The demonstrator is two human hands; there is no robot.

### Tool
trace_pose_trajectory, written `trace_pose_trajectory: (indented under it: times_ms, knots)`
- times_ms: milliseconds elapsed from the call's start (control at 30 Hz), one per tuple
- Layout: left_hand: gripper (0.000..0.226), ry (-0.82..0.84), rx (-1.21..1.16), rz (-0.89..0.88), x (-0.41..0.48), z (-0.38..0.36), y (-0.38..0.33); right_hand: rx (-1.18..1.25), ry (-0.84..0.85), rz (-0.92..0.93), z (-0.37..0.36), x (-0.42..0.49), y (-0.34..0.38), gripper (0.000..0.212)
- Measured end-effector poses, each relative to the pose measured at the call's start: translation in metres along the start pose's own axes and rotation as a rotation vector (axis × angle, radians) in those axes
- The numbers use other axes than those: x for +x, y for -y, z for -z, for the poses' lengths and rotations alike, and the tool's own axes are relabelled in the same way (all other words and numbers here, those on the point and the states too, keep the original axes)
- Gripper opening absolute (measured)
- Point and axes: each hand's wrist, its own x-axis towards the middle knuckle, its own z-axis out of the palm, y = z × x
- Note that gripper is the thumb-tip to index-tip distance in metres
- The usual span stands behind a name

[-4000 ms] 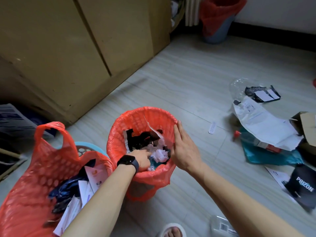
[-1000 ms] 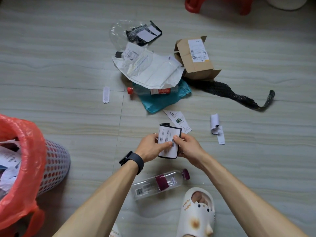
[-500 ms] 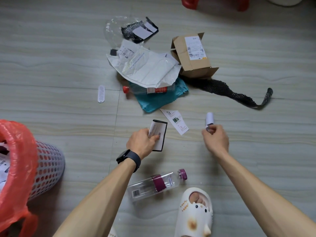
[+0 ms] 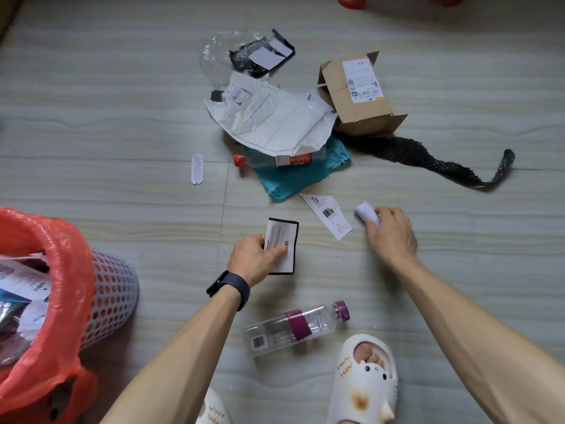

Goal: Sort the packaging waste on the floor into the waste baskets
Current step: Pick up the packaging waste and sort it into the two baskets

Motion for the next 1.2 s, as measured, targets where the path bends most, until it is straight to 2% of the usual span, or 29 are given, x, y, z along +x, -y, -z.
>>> trace_pose_trajectory:
  times_ms: [100, 233, 367, 533, 700, 867, 967, 1100, 1200]
  knots:
    - [0.037, 0.007, 0.074, -0.036, -0.005, 0.013, -0.004, -0.078, 0.052, 0.076, -0.002, -0.014, -0.001, 0.031]
    - [0.036, 0.001, 0.133, -0.099, -0.021, 0.047, -0.017, -0.234, 0.204, 0.063, 0.002, -0.04, 0.004, 0.025]
    - [0.033, -0.046, 0.311, -0.176, -0.045, 0.088, -0.028, -0.07, 0.266, 0.03, 0.008, -0.069, 0.022, 0.037]
    - [0.034, -0.164, 0.464, -0.153, -0.102, 0.156, -0.019, 0.057, 0.332, 0.302, 0.037, -0.114, 0.099, 0.042]
    - [0.037, -0.309, 0.468, -0.151, -0.168, 0.216, 0.017, 0.143, 0.407, 0.543, 0.081, -0.168, 0.188, 0.062]
    - [0.048, -0.488, 0.345, -0.08, -0.258, 0.278, 0.085, 0.116, 0.532, 0.784, 0.118, -0.24, 0.27, 0.066]
    - [0.04, -0.578, 0.254, -0.004, -0.305, 0.306, 0.133, 0.028, 0.587, 0.949, 0.127, -0.29, 0.303, 0.071]
    - [0.033, -0.717, 0.177, 0.177, -0.365, 0.327, 0.206, -0.147, 0.653, 1.205, 0.122, -0.366, 0.329, 0.046]
    - [0.019, -0.768, 0.148, 0.258, -0.394, 0.325, 0.254, -0.216, 0.666, 1.217, 0.096, -0.39, 0.343, 0.025]
